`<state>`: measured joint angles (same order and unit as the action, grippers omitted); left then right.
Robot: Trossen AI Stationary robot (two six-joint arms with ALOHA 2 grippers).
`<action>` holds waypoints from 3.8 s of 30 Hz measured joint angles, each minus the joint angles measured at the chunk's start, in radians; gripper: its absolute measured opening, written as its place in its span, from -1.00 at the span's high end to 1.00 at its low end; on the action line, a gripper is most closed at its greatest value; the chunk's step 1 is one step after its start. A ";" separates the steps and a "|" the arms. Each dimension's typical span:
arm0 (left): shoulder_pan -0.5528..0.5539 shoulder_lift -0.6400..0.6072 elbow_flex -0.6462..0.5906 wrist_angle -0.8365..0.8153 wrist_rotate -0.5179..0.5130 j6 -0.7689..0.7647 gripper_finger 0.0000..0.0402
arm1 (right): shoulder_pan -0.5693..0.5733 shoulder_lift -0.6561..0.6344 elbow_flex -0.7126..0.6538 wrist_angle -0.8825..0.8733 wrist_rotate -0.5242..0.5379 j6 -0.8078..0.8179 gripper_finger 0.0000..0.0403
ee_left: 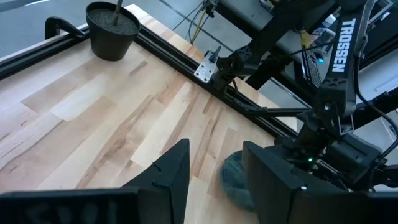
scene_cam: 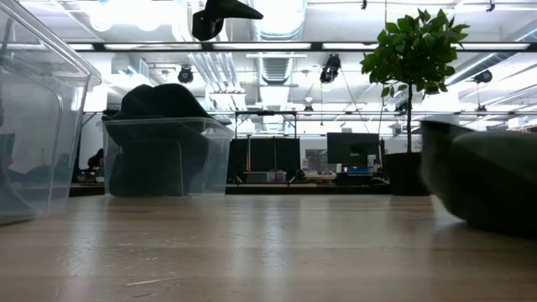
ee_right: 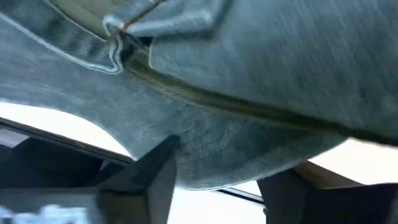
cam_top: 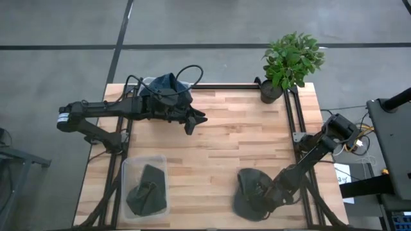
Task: Pick & Place hat
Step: Put the green cap into the bottom transparent bin
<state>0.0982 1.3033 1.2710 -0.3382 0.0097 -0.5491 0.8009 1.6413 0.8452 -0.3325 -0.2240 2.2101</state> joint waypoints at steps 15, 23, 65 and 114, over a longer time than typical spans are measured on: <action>-0.001 0.000 0.000 0.000 0.006 -0.007 0.30 | -0.014 -0.077 0.002 -0.064 0.210 -0.015 0.94; -0.001 0.000 0.000 0.000 0.026 -0.034 0.30 | -0.035 -0.177 -0.001 -0.133 0.396 -0.025 0.95; -0.003 -0.001 0.000 0.119 0.050 -0.130 0.30 | -0.320 -0.397 0.000 0.808 1.619 -0.988 0.94; 0.006 0.082 0.000 0.671 -0.098 -0.133 0.35 | -0.569 -0.194 0.311 1.144 1.337 -1.493 0.94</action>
<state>0.1047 1.3852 1.2709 0.3331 -0.0881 -0.6826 0.2320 1.4476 1.1564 0.8115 1.1131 0.7171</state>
